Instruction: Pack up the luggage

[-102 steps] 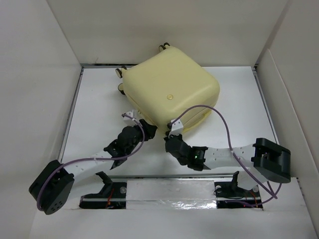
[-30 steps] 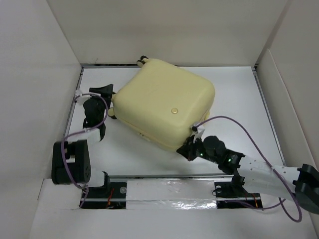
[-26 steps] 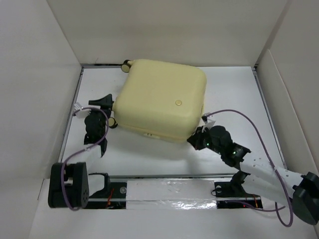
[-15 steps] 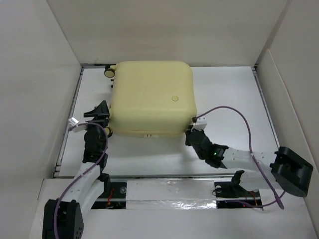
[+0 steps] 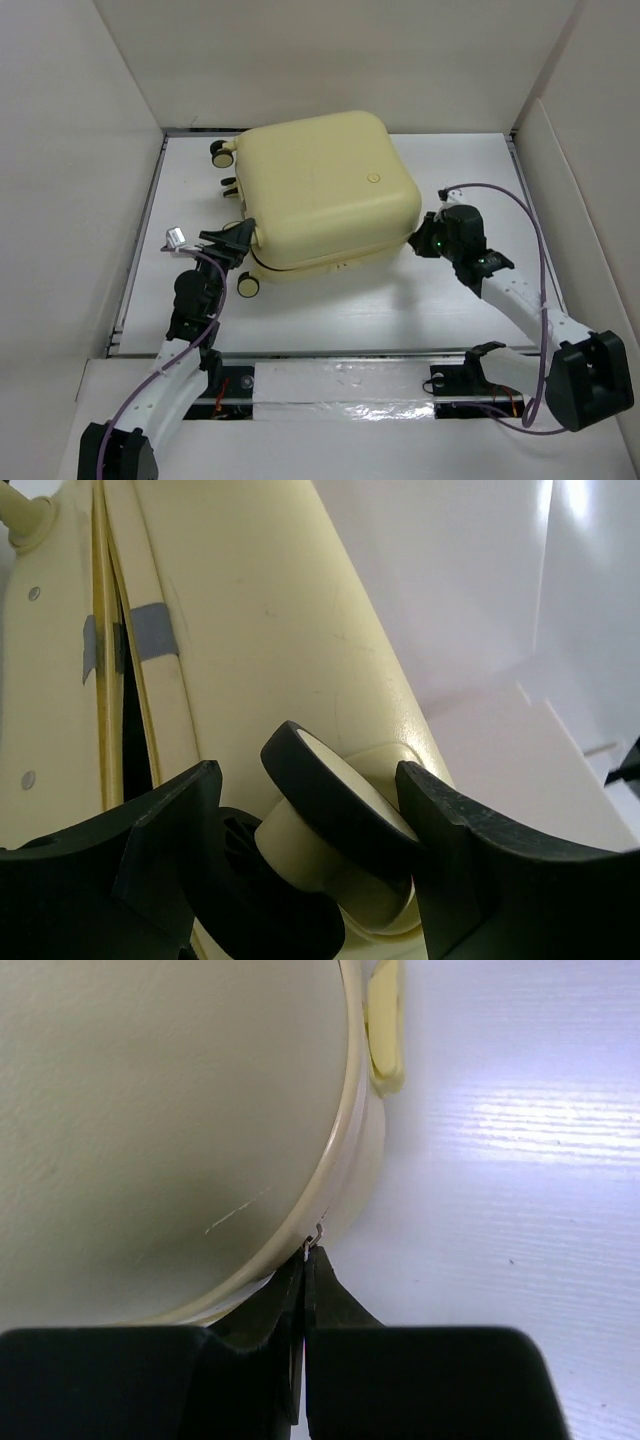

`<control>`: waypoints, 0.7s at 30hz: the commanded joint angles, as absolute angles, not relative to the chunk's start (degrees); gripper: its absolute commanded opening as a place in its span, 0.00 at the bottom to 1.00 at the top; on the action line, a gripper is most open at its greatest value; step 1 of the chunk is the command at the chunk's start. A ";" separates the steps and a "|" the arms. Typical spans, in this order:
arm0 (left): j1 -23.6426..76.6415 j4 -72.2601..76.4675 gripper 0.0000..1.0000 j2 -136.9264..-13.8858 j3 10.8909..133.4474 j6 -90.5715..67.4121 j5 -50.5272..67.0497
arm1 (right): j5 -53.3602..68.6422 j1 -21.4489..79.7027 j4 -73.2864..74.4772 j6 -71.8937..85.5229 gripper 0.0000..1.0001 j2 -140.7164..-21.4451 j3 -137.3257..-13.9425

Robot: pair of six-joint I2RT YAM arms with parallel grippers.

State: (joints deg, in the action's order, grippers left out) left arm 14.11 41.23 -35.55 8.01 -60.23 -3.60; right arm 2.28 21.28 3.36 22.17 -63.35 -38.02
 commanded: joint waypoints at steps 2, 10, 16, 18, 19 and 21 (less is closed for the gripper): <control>11.62 34.37 0.00 -33.76 8.18 -53.18 5.54 | 24.87 18.63 -16.08 23.37 0.00 -54.68 -38.09; 4.14 48.11 0.00 -44.19 2.90 -55.88 10.43 | 24.25 18.46 -23.83 28.13 0.00 -48.08 -16.78; 4.74 49.41 0.00 -42.11 10.80 -63.62 17.40 | 24.79 17.14 -16.36 23.91 0.00 -49.30 -24.78; 5.27 46.51 0.00 -38.87 15.53 -65.04 17.84 | 25.05 17.14 -17.05 23.82 0.00 -50.44 -24.61; 5.27 44.14 0.00 -37.98 16.60 -65.39 17.93 | 25.22 16.62 -17.05 23.73 0.00 -50.62 -24.44; 5.27 43.25 0.00 -36.40 18.88 -66.53 17.67 | 26.45 16.61 -17.05 23.64 0.00 -50.10 -24.26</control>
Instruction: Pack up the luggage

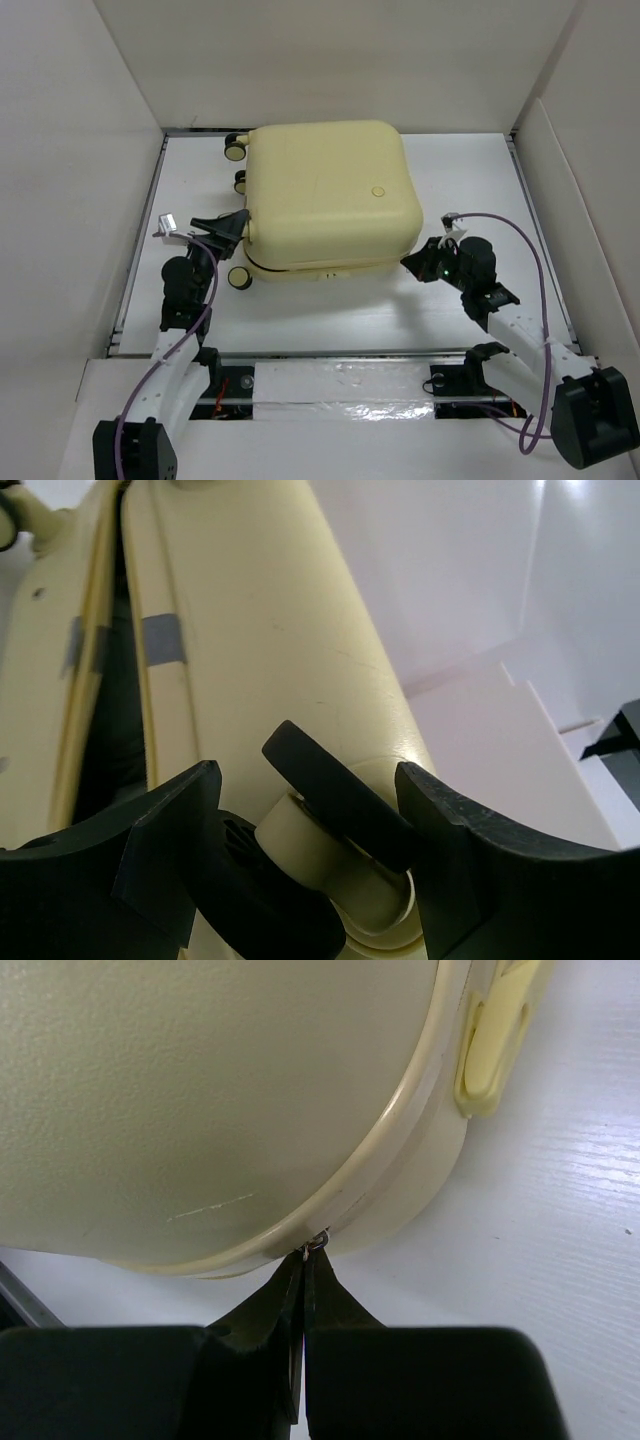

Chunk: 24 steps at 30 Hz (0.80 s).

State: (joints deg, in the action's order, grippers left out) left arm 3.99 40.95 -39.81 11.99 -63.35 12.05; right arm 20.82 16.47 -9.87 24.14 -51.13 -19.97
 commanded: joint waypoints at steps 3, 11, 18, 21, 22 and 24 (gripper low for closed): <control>3.26 40.09 0.00 -36.56 22.13 -65.75 16.43 | 26.55 16.61 -14.95 22.42 0.00 -48.70 -24.78; -2.11 31.64 0.00 -39.11 20.13 -59.85 10.54 | 19.43 16.61 -9.31 25.66 0.00 -40.89 -20.05; -3.43 32.00 0.00 -39.74 14.59 -59.16 12.13 | 23.64 17.92 -8.70 24.35 0.00 -42.00 -20.82; -3.43 30.85 0.00 -38.85 11.88 -57.66 12.91 | 26.09 21.00 -9.84 24.08 0.00 -43.67 -22.23; -2.73 31.55 0.00 -38.93 11.00 -57.57 12.83 | 26.36 22.48 -10.37 24.43 0.00 -44.55 -22.85; -2.03 32.87 0.00 -39.81 8.19 -57.04 13.62 | 25.15 29.74 -11.59 25.13 0.00 -47.53 -25.13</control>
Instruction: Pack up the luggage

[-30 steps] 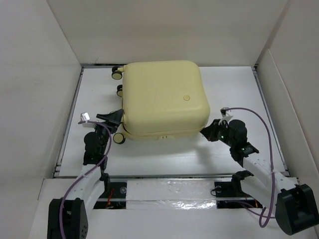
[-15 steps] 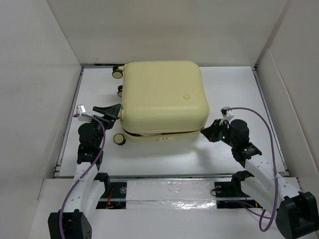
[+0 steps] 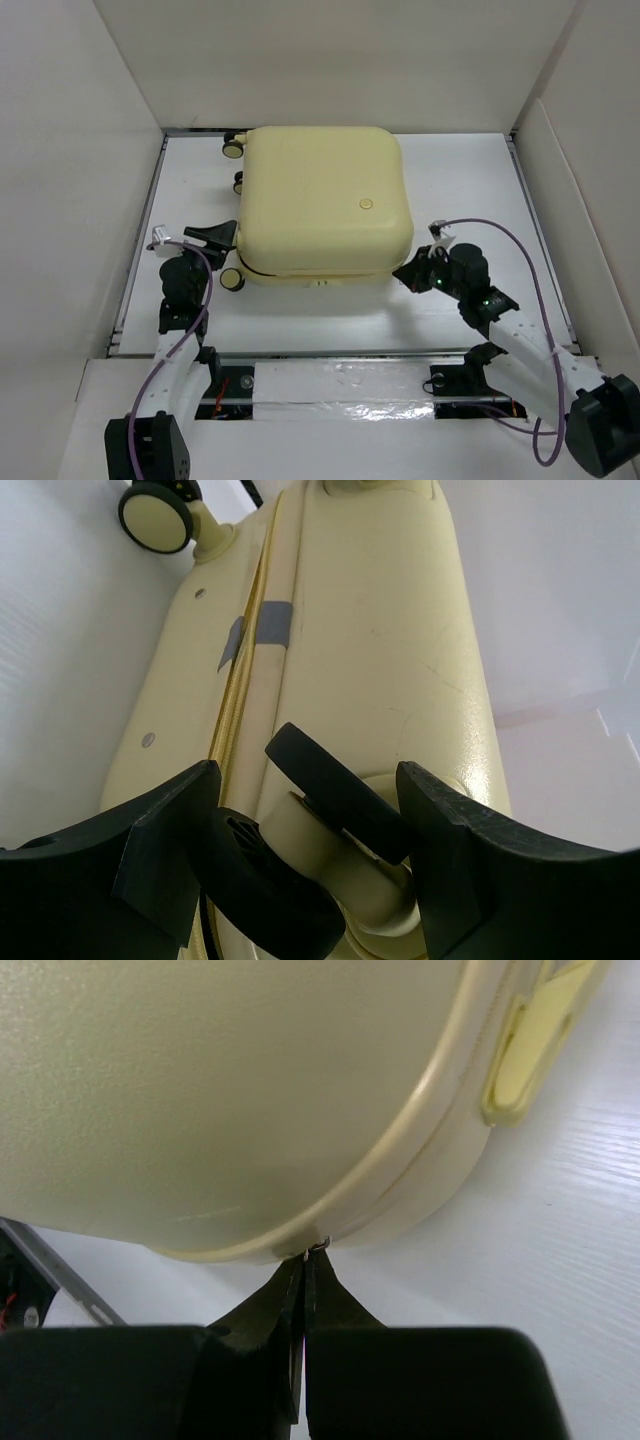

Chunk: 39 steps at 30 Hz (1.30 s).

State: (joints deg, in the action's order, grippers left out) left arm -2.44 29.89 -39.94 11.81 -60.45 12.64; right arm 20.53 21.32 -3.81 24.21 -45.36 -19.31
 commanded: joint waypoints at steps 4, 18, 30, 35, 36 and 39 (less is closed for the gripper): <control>-0.70 39.53 0.00 -42.01 4.22 -58.18 14.76 | 27.85 40.85 -16.50 26.37 0.00 -51.40 -29.96; -2.64 44.10 0.00 -44.64 11.69 -65.45 11.51 | 37.34 8.44 -10.19 23.82 0.00 -53.62 -39.39; -0.70 35.70 0.00 -34.21 15.10 -66.89 15.73 | 34.63 7.91 -14.15 23.73 0.00 -53.70 -30.14; 0.70 23.04 0.00 -31.38 23.81 -61.53 14.33 | 33.05 7.91 -14.24 23.55 0.00 -54.23 -30.24; 1.23 22.51 0.00 -30.51 23.82 -61.44 14.24 | 32.87 7.91 -14.15 23.64 0.00 -53.79 -30.06; 1.23 21.10 0.00 -28.92 20.67 -61.96 14.24 | 30.86 7.91 -14.15 23.91 0.00 -53.00 -29.88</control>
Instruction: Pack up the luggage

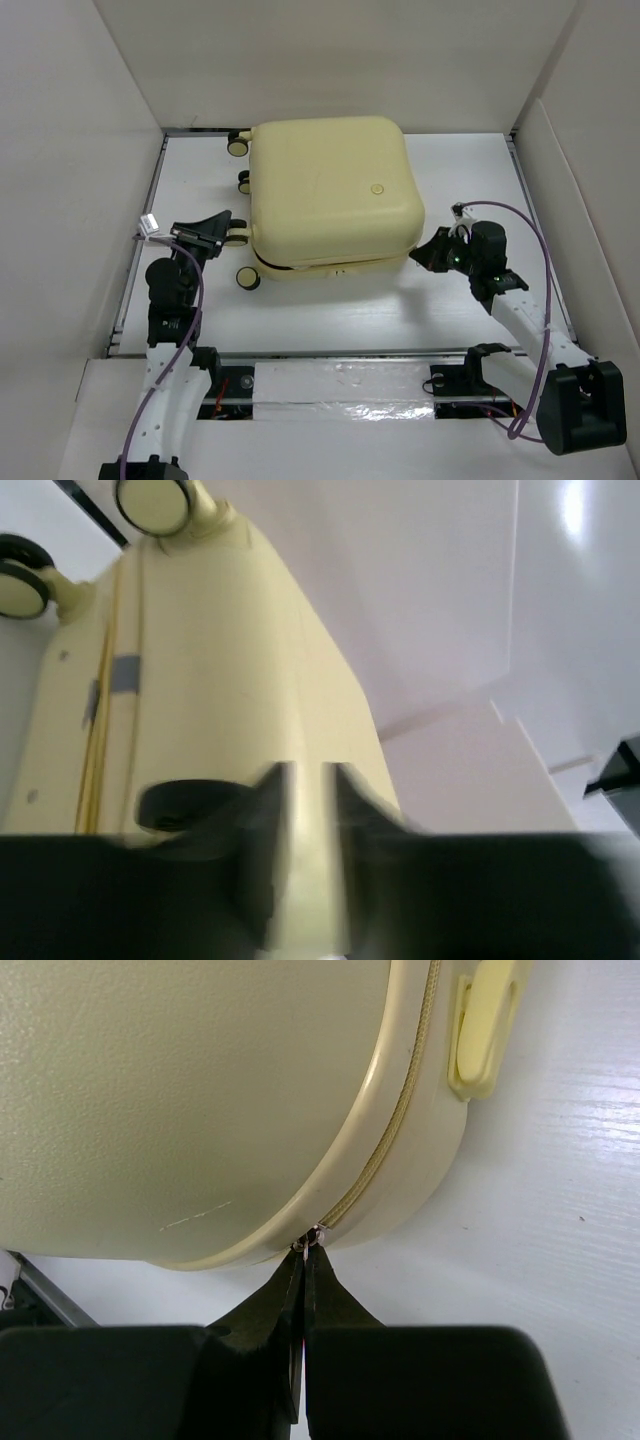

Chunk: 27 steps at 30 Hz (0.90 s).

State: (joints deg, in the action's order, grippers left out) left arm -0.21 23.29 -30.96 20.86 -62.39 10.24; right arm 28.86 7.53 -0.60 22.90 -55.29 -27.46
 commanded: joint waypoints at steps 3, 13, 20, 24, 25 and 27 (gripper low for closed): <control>1.23 18.03 0.00 -27.69 20.91 -60.83 13.63 | 29.89 7.91 -13.36 23.82 0.00 -52.30 -29.97; 3.69 11.13 0.36 -24.43 43.05 -37.79 14.85 | 29.36 9.93 -15.20 25.22 0.00 -52.38 -27.77; 3.69 26.01 0.09 -37.08 43.60 -38.06 35.59 | 25.58 13.10 -14.94 25.66 0.00 -52.73 -29.09; 16.23 22.60 0.10 -44.80 44.11 -32.62 27.70 | 24.52 13.10 -15.12 24.96 0.00 -54.05 -30.67; 21.05 22.94 0.11 -45.52 45.43 -32.35 23.68 | 24.00 13.10 -14.42 24.61 0.00 -54.23 -30.93; 26.17 20.76 0.11 -49.80 49.89 -30.60 18.13 | 23.47 12.57 -15.03 24.78 0.00 -54.40 -31.29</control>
